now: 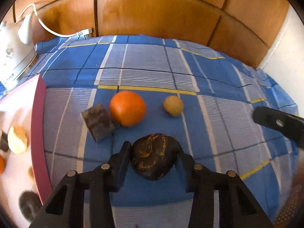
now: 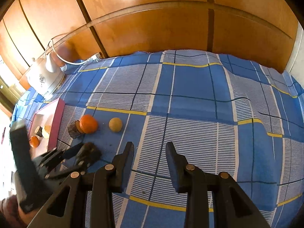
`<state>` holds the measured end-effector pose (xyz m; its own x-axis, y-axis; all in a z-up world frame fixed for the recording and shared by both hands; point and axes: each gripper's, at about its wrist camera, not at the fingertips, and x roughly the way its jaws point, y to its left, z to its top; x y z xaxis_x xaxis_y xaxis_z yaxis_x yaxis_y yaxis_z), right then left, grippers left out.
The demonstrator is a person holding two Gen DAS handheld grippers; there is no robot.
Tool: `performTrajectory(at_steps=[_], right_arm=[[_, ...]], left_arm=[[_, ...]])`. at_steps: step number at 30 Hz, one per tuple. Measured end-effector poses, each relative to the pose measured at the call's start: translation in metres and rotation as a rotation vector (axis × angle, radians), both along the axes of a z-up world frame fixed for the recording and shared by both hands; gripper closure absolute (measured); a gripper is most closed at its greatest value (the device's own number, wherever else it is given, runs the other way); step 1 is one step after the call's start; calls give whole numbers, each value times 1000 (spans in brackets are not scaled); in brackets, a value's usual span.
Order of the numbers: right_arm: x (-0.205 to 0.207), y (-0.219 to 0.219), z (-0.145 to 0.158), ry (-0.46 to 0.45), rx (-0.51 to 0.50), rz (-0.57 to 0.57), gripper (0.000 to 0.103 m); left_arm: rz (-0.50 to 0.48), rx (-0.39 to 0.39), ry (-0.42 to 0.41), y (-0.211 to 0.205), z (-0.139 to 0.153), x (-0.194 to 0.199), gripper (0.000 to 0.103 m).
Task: Organize fruits
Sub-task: 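Hold the lumpy tuber in the left while the right grasps the small tan potato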
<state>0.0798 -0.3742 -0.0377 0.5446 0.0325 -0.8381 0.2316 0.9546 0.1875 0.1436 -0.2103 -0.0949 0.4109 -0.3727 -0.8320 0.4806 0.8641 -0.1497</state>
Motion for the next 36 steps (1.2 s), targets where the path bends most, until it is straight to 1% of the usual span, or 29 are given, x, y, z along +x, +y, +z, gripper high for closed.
performTrajectory(at_steps=[1,4,7,9,10,11,16,20,28,32,36], right_arm=[[0,0,0,1,-1,-1,68],[-1,0,-2,7,-1,-1,68],[-1,2,-3,13,-6,5,68],[0,5,-4,17,-16,11,68],[-1,6,-5,19,-21,15,68],[-1,6,-5,19,-26,18,68],[0,9,-8,26,-39,31,68],[2,14,-14,45,-48,50,68],[2,27,-21,58,-28,98,68],[4,36,-20,59,1,156,68],[17,49,-16,59,-23,223,68]], left_arm=[[-4,-1,-25,4,3,-11,59],[-19,-15,-60,13,5,-38,58],[-41,6,-116,19,-3,-67,58],[-44,39,-134,15,-13,-73,59],[-52,45,-177,15,-15,-78,59],[-54,53,-194,13,-17,-80,59],[-58,38,-219,13,-20,-80,59],[-69,44,-268,12,-22,-86,59],[-70,22,-274,15,-23,-84,59],[-71,15,-273,16,-24,-84,59],[-72,9,-273,16,-25,-83,59]])
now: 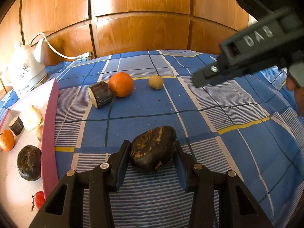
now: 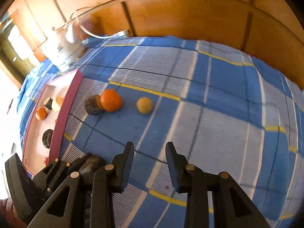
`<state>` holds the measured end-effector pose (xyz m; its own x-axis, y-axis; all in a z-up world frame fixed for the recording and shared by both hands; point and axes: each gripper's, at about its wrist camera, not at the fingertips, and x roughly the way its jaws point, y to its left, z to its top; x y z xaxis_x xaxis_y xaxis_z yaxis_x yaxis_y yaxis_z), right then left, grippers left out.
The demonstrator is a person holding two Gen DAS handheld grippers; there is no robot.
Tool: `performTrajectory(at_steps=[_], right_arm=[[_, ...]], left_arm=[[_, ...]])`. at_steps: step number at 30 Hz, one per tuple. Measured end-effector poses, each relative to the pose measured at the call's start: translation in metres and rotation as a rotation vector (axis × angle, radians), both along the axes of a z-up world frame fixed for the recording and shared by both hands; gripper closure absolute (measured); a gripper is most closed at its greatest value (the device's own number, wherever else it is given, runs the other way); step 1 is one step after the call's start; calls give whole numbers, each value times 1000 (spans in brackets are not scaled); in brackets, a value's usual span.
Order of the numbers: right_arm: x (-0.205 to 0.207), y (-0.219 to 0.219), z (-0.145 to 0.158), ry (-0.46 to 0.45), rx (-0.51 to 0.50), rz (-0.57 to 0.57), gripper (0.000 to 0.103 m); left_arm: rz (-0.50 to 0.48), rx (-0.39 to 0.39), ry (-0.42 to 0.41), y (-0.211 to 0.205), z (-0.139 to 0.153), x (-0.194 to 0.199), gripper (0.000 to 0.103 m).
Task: Organize fruits
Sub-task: 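Hold the lumpy tuber in the left while the right grasps the small tan potato, then carry the lumpy tuber over the tray with the left while the right holds the potato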
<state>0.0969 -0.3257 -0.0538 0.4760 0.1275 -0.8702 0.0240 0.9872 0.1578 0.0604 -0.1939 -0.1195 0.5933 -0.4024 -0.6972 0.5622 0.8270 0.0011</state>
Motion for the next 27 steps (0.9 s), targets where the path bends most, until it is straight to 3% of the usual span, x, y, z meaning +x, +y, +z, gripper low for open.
performTrajectory(at_steps=[5,13,15,20,27], right_arm=[[37,17,-4,-2,-58,75,68],[86,34,-34,73,-175,132,68],[89,36,-39,77,-193,136,75],[71,42,-32,62,-221,183,78],[8,28,-25,98,-175,198,78]], left_arm=[[-3,-9,3,1,-1,0,59],[-6,-21,7,2,-1,1,59],[-6,-21,6,2,-1,2,59],[-8,-25,7,3,-2,2,59],[-7,-25,7,3,-2,3,59]])
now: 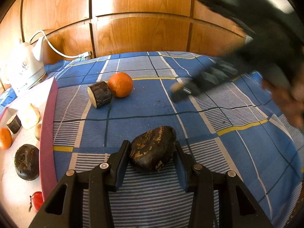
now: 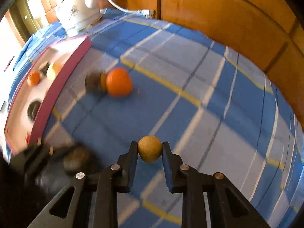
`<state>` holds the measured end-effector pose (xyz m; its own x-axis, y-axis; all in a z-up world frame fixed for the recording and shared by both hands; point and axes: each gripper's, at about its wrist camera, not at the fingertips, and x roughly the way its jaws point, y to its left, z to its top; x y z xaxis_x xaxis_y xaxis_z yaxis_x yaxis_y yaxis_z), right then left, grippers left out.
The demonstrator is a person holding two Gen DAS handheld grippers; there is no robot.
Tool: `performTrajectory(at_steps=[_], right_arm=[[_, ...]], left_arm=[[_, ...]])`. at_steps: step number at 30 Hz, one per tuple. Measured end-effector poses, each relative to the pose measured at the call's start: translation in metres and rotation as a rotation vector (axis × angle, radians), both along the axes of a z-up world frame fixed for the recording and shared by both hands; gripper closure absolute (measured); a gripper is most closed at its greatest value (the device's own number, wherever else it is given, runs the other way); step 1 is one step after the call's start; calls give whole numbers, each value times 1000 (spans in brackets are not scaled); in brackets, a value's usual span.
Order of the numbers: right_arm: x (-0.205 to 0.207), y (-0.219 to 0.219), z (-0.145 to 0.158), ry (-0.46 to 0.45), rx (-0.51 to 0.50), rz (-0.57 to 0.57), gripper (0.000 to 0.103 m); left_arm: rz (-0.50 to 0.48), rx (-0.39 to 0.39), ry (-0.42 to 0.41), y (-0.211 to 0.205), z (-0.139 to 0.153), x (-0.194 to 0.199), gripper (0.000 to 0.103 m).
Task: Organize fruits
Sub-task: 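Carry the lumpy tuber over the tray with the left while the right holds the potato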
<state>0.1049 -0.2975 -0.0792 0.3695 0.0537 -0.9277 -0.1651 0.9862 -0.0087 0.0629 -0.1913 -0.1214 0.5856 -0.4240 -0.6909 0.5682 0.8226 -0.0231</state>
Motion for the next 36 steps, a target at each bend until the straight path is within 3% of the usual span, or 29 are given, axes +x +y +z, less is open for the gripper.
performTrajectory(at_steps=[5,36], right_arm=[[-18,-11,-13,15,17,-25,78],[-13,-19,-16,32,52,7,77]], left_arm=[[0,6,-1,-1,0,-1,59],[25,59,24,-8,4,2,61]])
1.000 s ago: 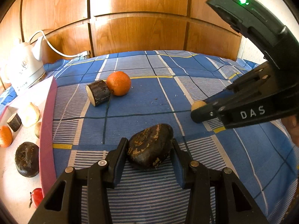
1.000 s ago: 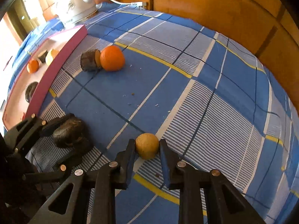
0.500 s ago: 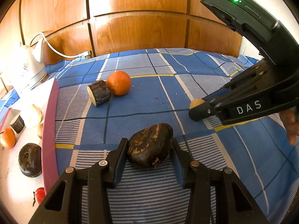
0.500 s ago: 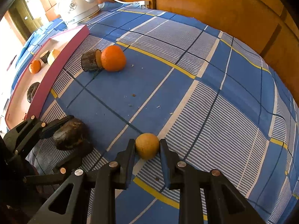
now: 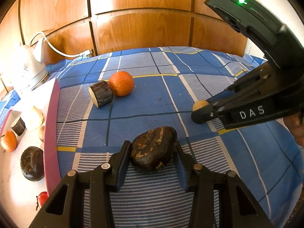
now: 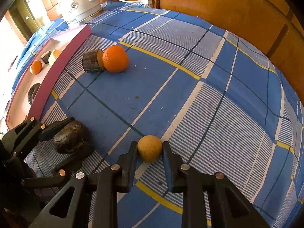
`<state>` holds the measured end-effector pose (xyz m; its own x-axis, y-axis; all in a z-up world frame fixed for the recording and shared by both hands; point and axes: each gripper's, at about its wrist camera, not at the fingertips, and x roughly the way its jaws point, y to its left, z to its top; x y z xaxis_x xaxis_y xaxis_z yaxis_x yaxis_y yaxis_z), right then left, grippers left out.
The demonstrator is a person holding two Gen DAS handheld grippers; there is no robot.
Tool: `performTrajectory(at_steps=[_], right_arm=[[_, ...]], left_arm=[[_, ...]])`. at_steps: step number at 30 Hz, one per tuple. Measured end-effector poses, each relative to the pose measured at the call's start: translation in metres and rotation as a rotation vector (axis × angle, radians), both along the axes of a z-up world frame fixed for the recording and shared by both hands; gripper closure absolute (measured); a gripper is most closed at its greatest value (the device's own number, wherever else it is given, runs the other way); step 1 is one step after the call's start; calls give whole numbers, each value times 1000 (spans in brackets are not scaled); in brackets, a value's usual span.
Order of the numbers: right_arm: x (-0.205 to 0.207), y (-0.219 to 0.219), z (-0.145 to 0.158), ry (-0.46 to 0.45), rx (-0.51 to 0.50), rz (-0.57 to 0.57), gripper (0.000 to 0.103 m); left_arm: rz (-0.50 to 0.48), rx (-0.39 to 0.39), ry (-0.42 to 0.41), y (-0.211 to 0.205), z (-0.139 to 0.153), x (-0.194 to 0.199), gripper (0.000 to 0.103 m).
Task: Organize fruits
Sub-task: 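Carry the lumpy tuber over the tray with the left while the right holds the potato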
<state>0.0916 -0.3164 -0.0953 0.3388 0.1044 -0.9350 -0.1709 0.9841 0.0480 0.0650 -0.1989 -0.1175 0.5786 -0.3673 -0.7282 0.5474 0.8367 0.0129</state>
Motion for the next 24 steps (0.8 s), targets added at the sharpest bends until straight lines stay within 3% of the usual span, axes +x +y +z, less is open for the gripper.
performTrajectory(at_steps=[5,8,16,24], right_arm=[[-1,1,-2,-10,-6,8,77],[-3,2,-2,-18,-17,17,77],[-3,4,-1,-30,-41,33,77],[-4,8,-1,-43,-78,43,77]], left_arm=[[6,1,45,0,7,2,62],[-8,-8,29,1,18,-4,62],[31,-116,33,37,67,-8,62],[265,-207,54,145,95,5,62]])
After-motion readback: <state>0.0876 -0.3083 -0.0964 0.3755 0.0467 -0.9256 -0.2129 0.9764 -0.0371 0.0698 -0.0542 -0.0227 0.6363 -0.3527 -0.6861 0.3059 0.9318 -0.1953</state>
